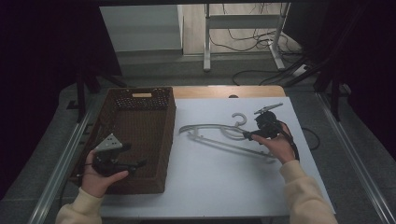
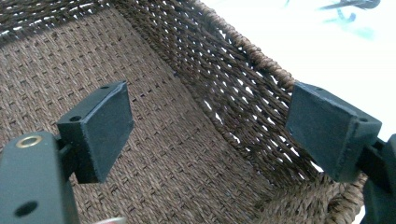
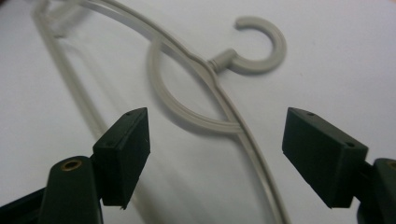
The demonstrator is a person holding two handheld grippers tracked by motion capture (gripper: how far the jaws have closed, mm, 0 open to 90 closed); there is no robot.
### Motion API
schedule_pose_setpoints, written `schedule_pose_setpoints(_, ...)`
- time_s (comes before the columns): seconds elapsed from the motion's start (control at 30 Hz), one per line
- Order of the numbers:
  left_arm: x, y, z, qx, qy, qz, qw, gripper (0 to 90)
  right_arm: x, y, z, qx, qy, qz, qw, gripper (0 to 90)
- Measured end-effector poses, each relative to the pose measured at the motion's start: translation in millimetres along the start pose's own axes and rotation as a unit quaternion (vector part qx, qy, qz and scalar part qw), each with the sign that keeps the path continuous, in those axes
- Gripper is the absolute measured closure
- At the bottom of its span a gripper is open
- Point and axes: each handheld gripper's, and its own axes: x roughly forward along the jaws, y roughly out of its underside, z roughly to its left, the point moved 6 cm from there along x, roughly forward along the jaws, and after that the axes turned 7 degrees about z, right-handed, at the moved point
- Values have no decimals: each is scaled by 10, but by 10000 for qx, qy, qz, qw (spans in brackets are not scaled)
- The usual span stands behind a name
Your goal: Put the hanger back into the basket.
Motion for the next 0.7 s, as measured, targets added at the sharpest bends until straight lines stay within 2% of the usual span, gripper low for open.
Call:
schedule_pose_setpoints(0.03, -1, -1, 1, 1, 2, -3, 10000, 153, 43, 23, -63, 38, 48, 118, 9999, 253)
schedule_pose_setpoints(0.1, 1, -1, 1, 0, 2, -1, 10000, 153, 61, 30, -83, 48, 52, 149, 9999, 256)
schedule_pose_setpoints(0.13, 5, 1, -2, -10, 5, 3, 10000, 153, 109, 52, -138, 74, 73, 262, 9996, 265)
schedule_pose_setpoints(0.27, 7, 4, -1, -4, 9, 12, 10000, 153, 188, 86, -217, 95, 113, 426, 9990, 281)
schedule_pose_setpoints(0.43, 2, 7, 8, -5, 1, 6, 10000, 153, 240, 110, -268, 112, 166, 529, 9984, 298)
schedule_pose_setpoints(0.7, 6, 8, 6, -4, 1, 9, 10000, 153, 339, 165, -371, 68, 319, 756, 9966, 406)
